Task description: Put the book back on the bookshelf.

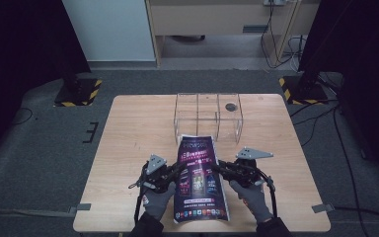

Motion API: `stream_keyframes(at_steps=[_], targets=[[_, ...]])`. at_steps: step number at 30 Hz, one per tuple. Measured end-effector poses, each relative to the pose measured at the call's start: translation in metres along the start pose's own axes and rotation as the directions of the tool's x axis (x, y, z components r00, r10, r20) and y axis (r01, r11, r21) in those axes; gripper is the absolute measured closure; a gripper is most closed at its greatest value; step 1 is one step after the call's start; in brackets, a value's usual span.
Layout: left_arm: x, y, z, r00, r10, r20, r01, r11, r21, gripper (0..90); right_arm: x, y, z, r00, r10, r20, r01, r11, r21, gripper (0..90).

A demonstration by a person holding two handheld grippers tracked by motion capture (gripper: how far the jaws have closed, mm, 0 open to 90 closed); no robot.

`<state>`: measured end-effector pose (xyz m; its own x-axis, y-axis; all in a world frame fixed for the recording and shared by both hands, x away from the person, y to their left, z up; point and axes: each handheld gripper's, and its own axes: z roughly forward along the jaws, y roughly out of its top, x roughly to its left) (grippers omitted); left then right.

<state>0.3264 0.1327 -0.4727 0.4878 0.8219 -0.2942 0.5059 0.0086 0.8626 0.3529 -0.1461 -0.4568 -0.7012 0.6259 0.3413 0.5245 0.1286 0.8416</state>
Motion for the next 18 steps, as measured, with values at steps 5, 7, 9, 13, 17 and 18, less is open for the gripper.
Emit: stream_keyframes(at_steps=[5,7,9,13,17,18], targets=[[-0.003,-0.002,-0.001,0.9992,0.039,-0.006,-0.039,0.9992,-0.007,82.6,-0.007,-0.005,0.005,0.9996,0.005,0.026,-0.006,0.999,0.036,69.8],[-0.003,-0.002,-0.001,0.9991,0.043,-0.006,-0.043,0.999,-0.01,83.0,-0.009,-0.008,0.007,0.9993,0.014,0.035,-0.015,0.998,0.054,68.2],[-0.005,-0.002,-0.001,0.9987,0.05,-0.005,-0.05,0.9986,-0.014,83.0,-0.01,-0.012,0.012,0.9991,0.023,0.036,-0.025,0.997,0.075,66.0],[-0.006,-0.002,-0.003,0.9982,0.061,-0.001,-0.061,0.998,-0.019,83.0,-0.011,-0.017,0.022,0.9979,0.041,0.051,-0.047,0.993,0.112,62.9],[-0.007,-0.002,-0.003,0.9983,0.059,0.003,-0.059,0.998,-0.021,82.9,-0.014,-0.019,0.028,0.9953,0.077,0.059,-0.084,0.989,0.119,61.5],[-0.007,-0.002,-0.003,0.9982,0.06,0.004,-0.06,0.998,-0.021,82.9,-0.014,-0.019,0.029,0.995,0.08,0.059,-0.087,0.989,0.12,61.5]])
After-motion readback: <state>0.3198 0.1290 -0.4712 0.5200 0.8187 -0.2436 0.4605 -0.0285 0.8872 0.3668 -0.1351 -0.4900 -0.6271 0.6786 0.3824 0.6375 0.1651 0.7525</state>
